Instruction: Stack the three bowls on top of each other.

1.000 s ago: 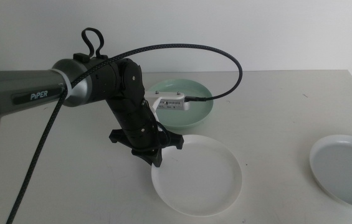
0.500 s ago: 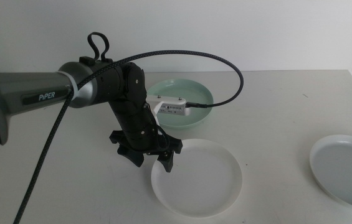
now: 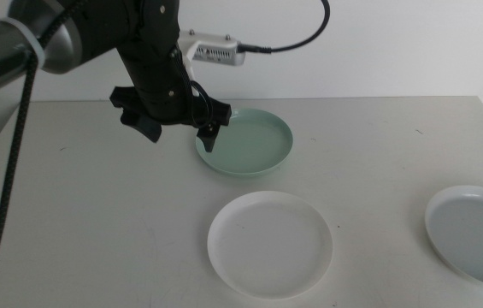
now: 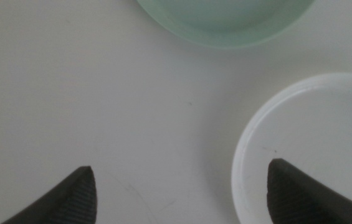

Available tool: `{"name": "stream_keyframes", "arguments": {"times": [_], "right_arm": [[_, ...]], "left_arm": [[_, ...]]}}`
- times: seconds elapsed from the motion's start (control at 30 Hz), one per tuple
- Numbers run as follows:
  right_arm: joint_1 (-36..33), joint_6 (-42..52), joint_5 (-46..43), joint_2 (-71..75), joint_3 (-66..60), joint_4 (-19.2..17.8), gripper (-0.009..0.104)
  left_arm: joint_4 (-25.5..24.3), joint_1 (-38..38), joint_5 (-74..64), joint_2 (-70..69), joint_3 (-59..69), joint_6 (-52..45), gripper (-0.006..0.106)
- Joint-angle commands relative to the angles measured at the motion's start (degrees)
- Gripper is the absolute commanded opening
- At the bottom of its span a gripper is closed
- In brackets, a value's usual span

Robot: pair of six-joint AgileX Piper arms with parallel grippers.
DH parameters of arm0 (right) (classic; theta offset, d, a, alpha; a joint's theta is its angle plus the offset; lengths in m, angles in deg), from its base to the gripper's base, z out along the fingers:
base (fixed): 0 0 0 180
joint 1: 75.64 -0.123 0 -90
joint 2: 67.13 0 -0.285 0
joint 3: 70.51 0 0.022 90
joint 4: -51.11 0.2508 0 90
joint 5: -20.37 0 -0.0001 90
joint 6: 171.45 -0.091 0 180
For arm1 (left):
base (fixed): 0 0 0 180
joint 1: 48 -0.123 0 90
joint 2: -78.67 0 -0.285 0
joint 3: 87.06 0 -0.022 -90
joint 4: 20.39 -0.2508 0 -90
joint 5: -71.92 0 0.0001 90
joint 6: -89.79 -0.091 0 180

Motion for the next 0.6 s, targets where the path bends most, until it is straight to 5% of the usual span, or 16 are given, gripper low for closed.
{"name": "stream_keyframes", "arguments": {"times": [0.0,0.57], "right_arm": [[0.4,0.5,-4.5,1.0,0.4,-0.6,0.041],[0.4,0.5,-4.5,1.0,0.4,-0.6,0.041]], "left_arm": [[-3.1,0.1,0.4,-4.6,-3.7,3.1,0.104],[4.7,-10.2,1.5,7.3,-22.4,-1.7,0.105]]}}
